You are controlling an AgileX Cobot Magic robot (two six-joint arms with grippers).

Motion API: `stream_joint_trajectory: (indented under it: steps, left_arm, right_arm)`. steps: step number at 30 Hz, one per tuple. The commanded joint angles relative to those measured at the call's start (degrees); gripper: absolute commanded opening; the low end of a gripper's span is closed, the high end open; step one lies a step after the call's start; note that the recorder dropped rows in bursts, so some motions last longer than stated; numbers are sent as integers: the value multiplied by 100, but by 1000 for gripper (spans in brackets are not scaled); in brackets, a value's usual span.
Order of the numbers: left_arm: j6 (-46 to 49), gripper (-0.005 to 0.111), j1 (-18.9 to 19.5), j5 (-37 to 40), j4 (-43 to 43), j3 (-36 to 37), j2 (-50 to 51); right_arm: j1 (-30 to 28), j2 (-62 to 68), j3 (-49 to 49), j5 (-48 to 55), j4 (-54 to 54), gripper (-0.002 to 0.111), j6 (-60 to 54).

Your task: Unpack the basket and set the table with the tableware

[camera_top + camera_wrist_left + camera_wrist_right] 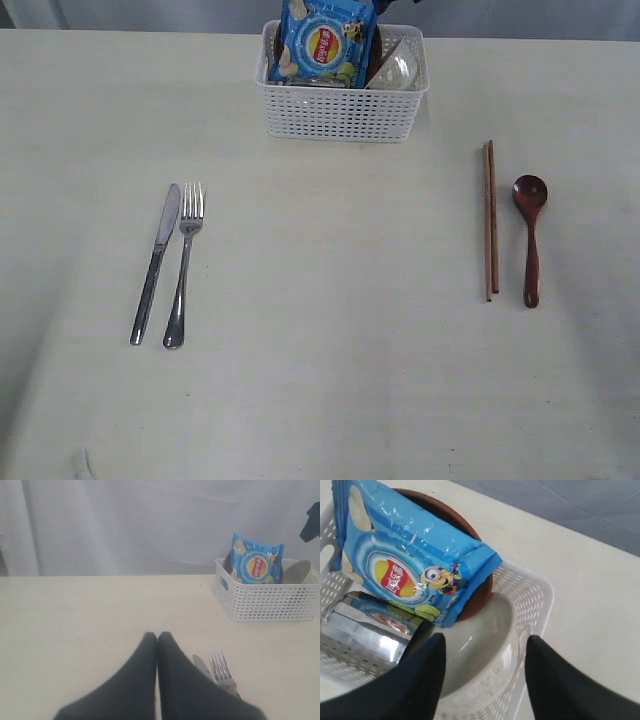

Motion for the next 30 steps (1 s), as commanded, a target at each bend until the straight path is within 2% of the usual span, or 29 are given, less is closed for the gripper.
stream_joint_trajectory:
  steps: [1,6,8,15,23,25,30]
  left_arm:
    - [2,0,-6,-36,-29,16,-21]
    - [2,0,-6,-36,-29,16,-21]
    - [2,0,-6,-36,-29,16,-21]
    - [2,0,-6,-36,-29,16,-21]
    - [2,0,-6,-36,-29,16,-21]
    - [2,0,-6,-36,-29,16,-21]
    - [2,0,-6,-36,-29,16,-21]
  right_arm:
    - [-184,168,-141,-249,727,48,-867]
    - [-659,363,-617,-210,2654,48,-2182]
    - [-815,448,-794,-210,3081,48,-2507]
    - [-1180,802,-1305,-125,3271,48,-2790]
    - [-1238,1279,-1523,-67,3933,47,-2902]
    - [-1238,1361,-1533,-57,4057,43,-2925]
    - [-1238,1453,-1533,-107,4136,21,-2994]
